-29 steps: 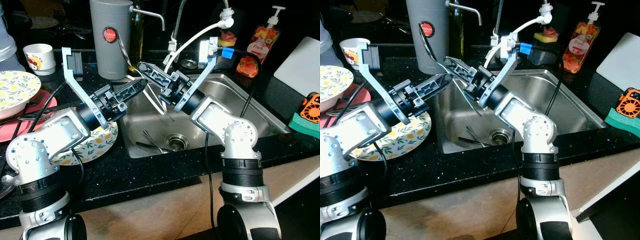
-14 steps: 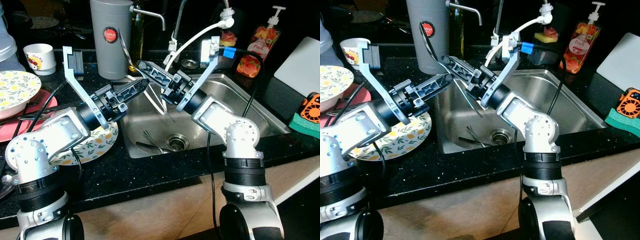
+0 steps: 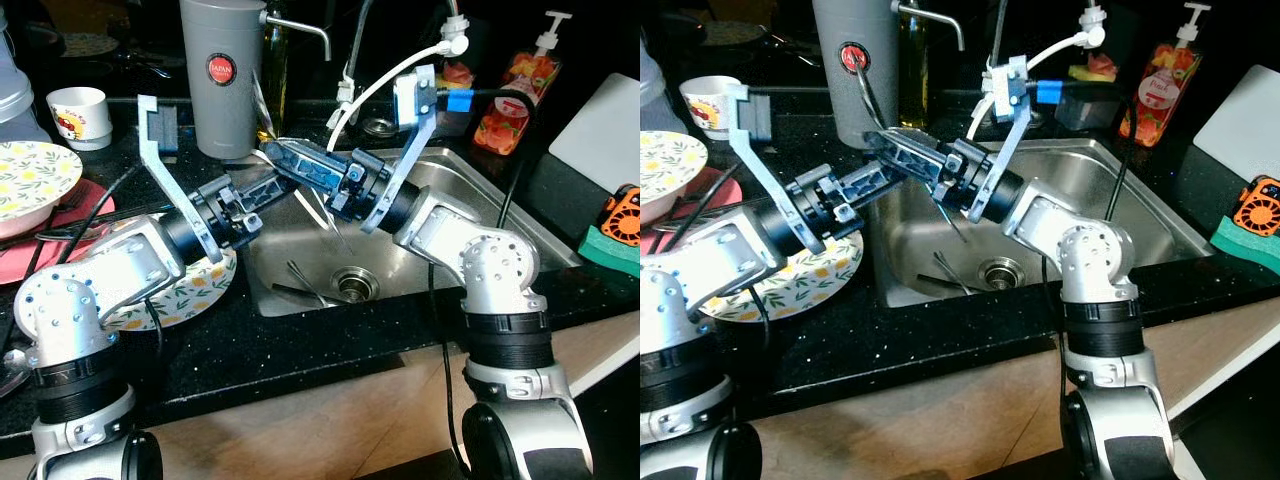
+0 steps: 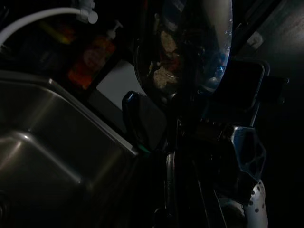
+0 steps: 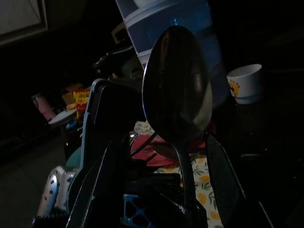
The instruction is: Kitchen organization
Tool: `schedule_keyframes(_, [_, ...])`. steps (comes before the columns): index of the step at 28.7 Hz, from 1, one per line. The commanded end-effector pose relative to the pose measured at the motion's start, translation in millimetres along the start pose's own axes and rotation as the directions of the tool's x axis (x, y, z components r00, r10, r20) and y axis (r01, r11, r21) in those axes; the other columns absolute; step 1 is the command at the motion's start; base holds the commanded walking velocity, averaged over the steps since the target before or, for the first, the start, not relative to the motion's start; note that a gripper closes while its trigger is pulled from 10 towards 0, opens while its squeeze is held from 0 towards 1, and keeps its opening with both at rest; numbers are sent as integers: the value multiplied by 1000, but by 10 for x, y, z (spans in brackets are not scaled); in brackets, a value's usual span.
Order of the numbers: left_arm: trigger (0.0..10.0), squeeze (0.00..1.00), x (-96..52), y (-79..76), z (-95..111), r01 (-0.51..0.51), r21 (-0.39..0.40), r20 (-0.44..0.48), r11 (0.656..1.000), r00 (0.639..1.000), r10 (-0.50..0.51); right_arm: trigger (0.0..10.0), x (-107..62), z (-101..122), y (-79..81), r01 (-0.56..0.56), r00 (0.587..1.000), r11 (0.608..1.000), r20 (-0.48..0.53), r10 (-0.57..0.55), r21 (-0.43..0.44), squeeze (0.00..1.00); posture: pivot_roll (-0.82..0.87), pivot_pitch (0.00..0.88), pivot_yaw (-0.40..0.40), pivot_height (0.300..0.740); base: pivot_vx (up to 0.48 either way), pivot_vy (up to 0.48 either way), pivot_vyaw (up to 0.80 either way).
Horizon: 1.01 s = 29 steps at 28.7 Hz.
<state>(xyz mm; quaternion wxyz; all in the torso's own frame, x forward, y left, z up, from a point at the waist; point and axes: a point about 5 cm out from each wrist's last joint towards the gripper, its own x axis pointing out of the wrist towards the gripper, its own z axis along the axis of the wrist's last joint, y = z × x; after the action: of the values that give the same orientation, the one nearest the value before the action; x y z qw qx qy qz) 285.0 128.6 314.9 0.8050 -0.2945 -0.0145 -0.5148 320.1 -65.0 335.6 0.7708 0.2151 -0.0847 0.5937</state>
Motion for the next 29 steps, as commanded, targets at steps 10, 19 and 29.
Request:
schedule_keyframes(10, [0, 0, 13, -35, -70, 34, 3, -58, 999, 998, -34, 0, -54, -30, -87, 42, 999, 999, -23, -42, 11, 0, -25, 97, -79, 740, 0, 0, 0])
schedule_keyframes(19, [0, 0, -3, -18, -89, 24, 16, -75, 1000, 997, -23, 0, -53, -30, -107, 58, 998, 998, -16, -57, 9, 0, -24, 97, -78, 740, 0, 0, 0])
schedule_keyframes(29, [0, 231, -1, 4, -83, -4, 50, -78, 999, 997, 8, 0, -67, -16, -124, 70, 997, 998, -10, -70, 0, 0, -25, 97, -77, 740, 0, 0, 0])
